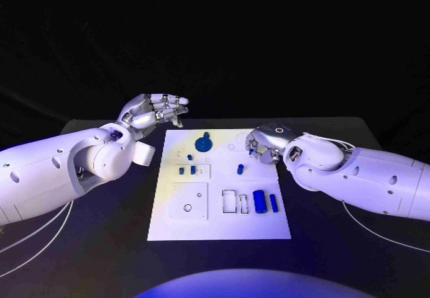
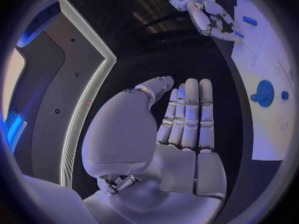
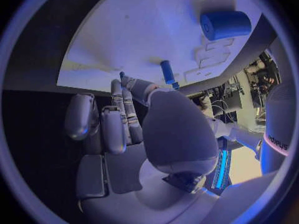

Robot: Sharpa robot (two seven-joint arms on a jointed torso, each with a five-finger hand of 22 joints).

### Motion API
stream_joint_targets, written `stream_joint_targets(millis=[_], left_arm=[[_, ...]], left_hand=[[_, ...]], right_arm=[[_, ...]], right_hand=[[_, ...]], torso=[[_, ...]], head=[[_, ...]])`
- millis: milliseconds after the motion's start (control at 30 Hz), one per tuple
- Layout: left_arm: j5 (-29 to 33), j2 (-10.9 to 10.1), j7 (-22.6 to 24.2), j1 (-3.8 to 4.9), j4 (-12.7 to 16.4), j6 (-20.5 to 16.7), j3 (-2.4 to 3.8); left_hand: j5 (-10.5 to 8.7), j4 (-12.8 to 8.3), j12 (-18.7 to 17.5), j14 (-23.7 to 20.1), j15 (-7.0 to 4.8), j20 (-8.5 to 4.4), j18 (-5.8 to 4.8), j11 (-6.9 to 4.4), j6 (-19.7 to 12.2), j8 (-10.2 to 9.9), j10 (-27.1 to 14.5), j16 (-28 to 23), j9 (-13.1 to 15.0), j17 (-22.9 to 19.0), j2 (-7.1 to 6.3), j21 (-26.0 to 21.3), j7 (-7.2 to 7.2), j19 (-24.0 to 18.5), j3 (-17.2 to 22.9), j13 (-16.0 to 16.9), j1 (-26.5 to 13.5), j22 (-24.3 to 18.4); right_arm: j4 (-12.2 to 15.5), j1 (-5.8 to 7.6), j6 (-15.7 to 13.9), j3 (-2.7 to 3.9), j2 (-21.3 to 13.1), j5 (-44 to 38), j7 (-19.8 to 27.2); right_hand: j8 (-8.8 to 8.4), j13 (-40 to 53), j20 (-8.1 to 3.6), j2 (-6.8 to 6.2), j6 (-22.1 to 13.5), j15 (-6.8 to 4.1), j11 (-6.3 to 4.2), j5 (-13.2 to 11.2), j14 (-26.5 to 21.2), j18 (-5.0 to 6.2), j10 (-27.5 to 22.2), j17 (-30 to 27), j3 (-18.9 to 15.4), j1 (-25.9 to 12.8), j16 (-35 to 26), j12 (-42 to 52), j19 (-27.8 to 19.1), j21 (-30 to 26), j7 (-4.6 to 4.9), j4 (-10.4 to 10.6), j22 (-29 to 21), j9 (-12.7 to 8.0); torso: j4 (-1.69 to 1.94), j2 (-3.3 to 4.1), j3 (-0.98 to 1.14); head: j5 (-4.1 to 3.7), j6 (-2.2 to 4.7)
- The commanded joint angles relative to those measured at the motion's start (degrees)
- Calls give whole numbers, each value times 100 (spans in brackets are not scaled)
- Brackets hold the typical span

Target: Assemble the parts on the task board

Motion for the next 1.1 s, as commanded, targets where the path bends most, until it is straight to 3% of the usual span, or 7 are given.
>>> stream_joint_targets(millis=[33, 167, 433, 633, 933, 1100], left_arm=[[-33, 9, 0, 1, 2, 76, 4], [-39, 3, -10, 1, 6, 83, 4], [-45, -5, -6, 1, 6, 74, 3], [-46, 29, 10, 0, -1, 78, 3], [-46, 74, 7, 0, -18, 78, 1], [-46, 83, 11, 1, -13, 59, 0]], left_hand=[[21, -20, -26, -55, 4, 42, 66, 2, -36, -25, -28, -17, -6, -5, -12, -22, -9, -7, -13, -5, -15, -5], [22, -22, -27, -62, 7, 45, 66, 6, -42, -28, -36, -22, -6, -8, -11, -29, -6, -10, -11, -6, -13, -9], [23, -27, -27, -69, 9, 48, 66, 9, -49, -32, -44, -27, -5, -11, -7, -36, -2, -12, -9, -7, -7, -13], [23, -27, -27, -69, 9, 48, 66, 9, -49, -32, -44, -27, -5, -11, -7, -36, -2, -12, -9, -7, -7, -13], [24, -30, -25, -71, 11, 49, 67, 11, -52, -34, -49, -28, -4, -13, -2, -39, 0, -12, -6, -6, -2, -15], [24, -30, -25, -71, 11, 49, 67, 11, -52, -34, -49, -28, -4, -13, -2, -39, 0, -12, -6, -6, -2, -15]], right_arm=[[87, 12, -204, 6, -47, 88, 29], [331, 25, -183, 24, -186, 237, 26], [957, 46, -254, 69, -351, 445, 47], [1305, 46, -291, 86, -168, 508, 100], [1278, -57, -109, 62, 348, 658, 159], [1182, -193, -53, 28, 582, 687, 194]], right_hand=[[5, 6, -12, -14, 28, -44, -98, 27, 177, -89, 92, -9, -13, -77, 5, -14, 39, 30, 4, -28, 52, 0], [3, 6, -12, -24, 27, -44, -98, 23, 177, -89, 92, -15, -24, -101, 2, -22, 38, 29, 3, -25, 53, 0], [3, 6, -12, -27, 26, -44, -98, 21, 177, -88, 91, -14, -29, -113, 3, -26, 36, 24, 2, -22, 51, 0], [2, 6, -12, -21, 26, -44, -98, 24, 180, -91, 92, -5, -32, -131, 7, -32, 41, 33, 2, -15, 59, 1], [-3, 4, -12, -5, 18, -43, -96, 30, 181, -86, 87, -5, -32, -155, 8, -46, 34, 16, 4, -1, 50, 0], [-4, 4, -12, 0, 15, -43, -95, 32, 181, -86, 85, -8, -31, -158, 7, -49, 34, 14, 5, 0, 50, 0]], torso=[[4, 2, 0], [10, 8, -1], [-11, -2, -2], [16, 2, -4], [9, 14, -7], [-4, 12, -11]], head=[[0, 9], [15, -2], [117, -7], [268, -36], [530, -93], [584, -113]])
